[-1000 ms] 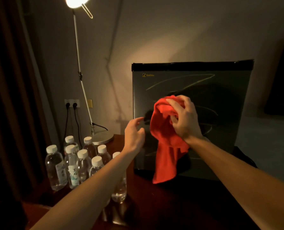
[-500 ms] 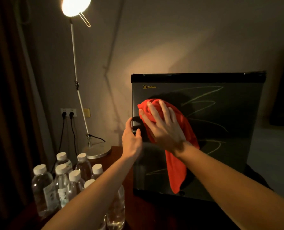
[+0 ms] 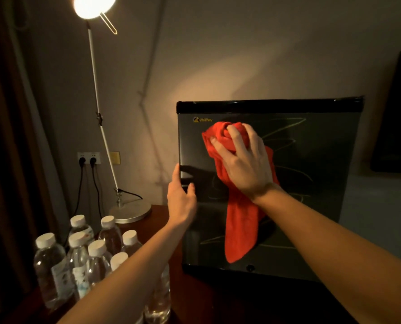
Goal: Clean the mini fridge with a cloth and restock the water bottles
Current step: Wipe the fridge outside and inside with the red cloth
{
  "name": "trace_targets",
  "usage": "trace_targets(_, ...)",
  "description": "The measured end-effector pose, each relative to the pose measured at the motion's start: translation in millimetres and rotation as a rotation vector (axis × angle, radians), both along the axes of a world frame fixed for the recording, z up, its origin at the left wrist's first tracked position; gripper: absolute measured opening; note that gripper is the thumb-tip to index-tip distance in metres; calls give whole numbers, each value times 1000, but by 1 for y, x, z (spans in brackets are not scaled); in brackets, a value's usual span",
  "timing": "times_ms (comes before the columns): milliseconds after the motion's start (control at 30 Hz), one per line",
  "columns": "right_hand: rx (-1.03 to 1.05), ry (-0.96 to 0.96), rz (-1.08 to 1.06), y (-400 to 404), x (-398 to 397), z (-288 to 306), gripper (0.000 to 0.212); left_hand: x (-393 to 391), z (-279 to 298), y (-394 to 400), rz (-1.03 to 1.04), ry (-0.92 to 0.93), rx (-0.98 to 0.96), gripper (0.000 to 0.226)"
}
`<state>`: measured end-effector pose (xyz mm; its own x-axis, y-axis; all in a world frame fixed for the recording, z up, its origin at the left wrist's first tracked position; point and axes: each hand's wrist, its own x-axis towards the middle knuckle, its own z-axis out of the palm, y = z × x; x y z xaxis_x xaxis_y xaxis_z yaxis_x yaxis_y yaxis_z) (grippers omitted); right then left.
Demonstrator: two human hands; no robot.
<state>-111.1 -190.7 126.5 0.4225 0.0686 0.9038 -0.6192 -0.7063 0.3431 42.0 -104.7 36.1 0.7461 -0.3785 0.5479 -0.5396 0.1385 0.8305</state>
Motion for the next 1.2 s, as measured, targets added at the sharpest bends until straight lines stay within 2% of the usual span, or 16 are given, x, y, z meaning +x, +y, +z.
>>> trace_targets(133,-51,119,36,-1,-1,-18,39,-1,0,-1,-10,-1,2,71)
trace_targets(233,-93,175,30,-11,-21,-8,38,-2,-1,-3,34,-29,7,72)
trace_targets(433,-23,-93,-8,-41,-61,23,29,-6,1,7,-5,-49,42,80)
trace_targets(567,-14,-170,3,-37,-46,4,31,-8,-1,8,1,-63,52,83)
trace_targets(733,-148,59,75,-29,-32,-38,35,-16,-1,8,29,-74,53,87)
trace_targets(867,-177,154,61,-33,-43,-25,37,-21,-1,12,45,-91,52,88)
trace_targets(1033,-37,-79,49,-46,-64,24,39,-23,1,14,27,-90,60,87)
trace_targets(1200,-18,-119,47,-48,-68,21,35,-21,-1,16,12,-71,66,86)
